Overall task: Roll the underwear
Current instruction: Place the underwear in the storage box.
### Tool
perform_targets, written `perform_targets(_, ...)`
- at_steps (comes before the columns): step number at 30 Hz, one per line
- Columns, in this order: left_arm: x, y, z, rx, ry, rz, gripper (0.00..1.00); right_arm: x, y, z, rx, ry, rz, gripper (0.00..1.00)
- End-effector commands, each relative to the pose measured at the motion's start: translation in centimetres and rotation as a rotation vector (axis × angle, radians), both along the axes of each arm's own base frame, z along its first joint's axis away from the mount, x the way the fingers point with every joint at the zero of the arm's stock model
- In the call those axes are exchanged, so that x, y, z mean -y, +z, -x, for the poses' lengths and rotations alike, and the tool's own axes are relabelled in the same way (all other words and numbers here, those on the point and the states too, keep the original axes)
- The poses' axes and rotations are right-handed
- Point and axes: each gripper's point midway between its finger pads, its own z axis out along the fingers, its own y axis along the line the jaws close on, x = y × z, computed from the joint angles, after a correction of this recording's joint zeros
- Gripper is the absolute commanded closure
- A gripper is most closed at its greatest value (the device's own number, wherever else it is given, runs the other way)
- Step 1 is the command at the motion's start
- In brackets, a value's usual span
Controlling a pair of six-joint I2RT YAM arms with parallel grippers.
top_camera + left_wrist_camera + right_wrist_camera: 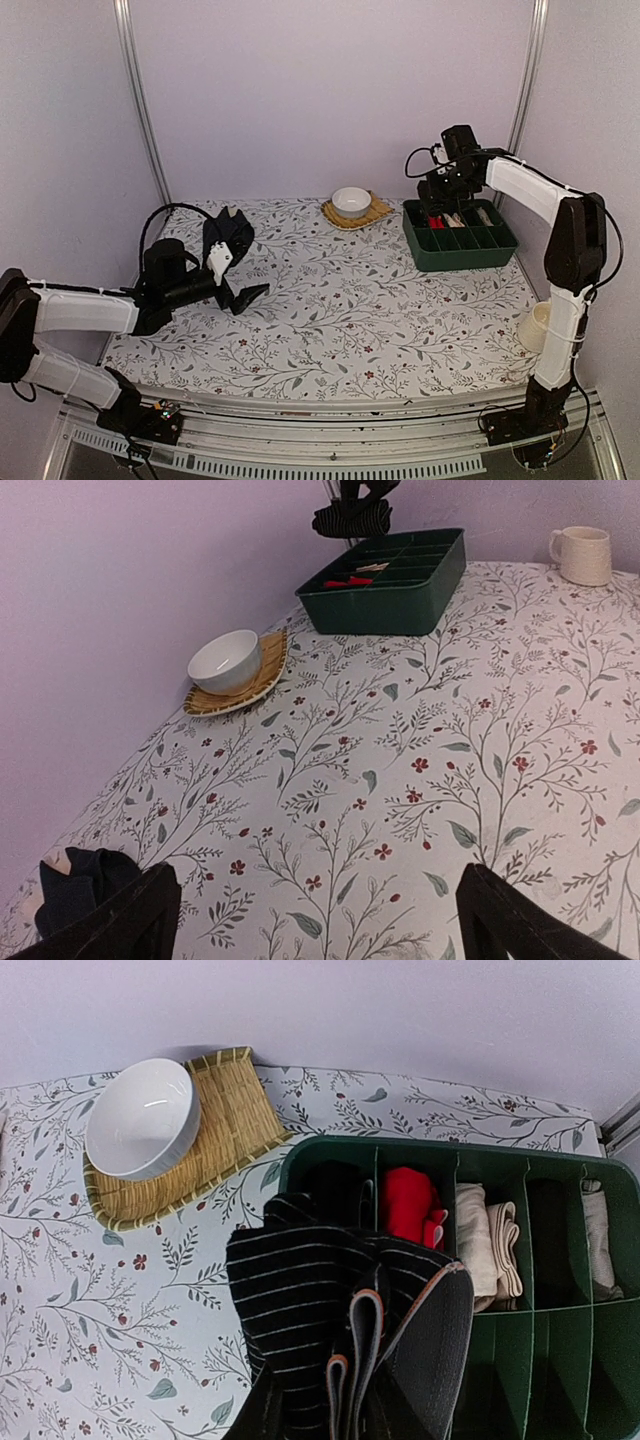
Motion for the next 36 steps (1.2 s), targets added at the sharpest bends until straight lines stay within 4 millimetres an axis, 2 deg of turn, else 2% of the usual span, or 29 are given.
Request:
perform_targets(1,-0.7,0.7,-2.1,0.009,0.091,0.027,0.01,0.1,-1.5,-0.2,-0.069,0.01,-0.034,0.97)
perform_targets(11,-0.6,0.7,-2.1,0.006,0.088,0.029,0.02,-0.2,-6.4,0.8,-0.2,0.041,-0.018,0.97)
perform_targets(24,-0.9,0.7,-2.4,0.007,0.113,0.034,0.01,-0.1,-9.9,1.7,-0.264,0.017,-0.029,0.97)
perform_targets(36,-1.0,0.7,-2.7,0.005,0.13,0.034,0.01,-1.3,-12.6,1.9,-0.287,0.003,0.01,0.97)
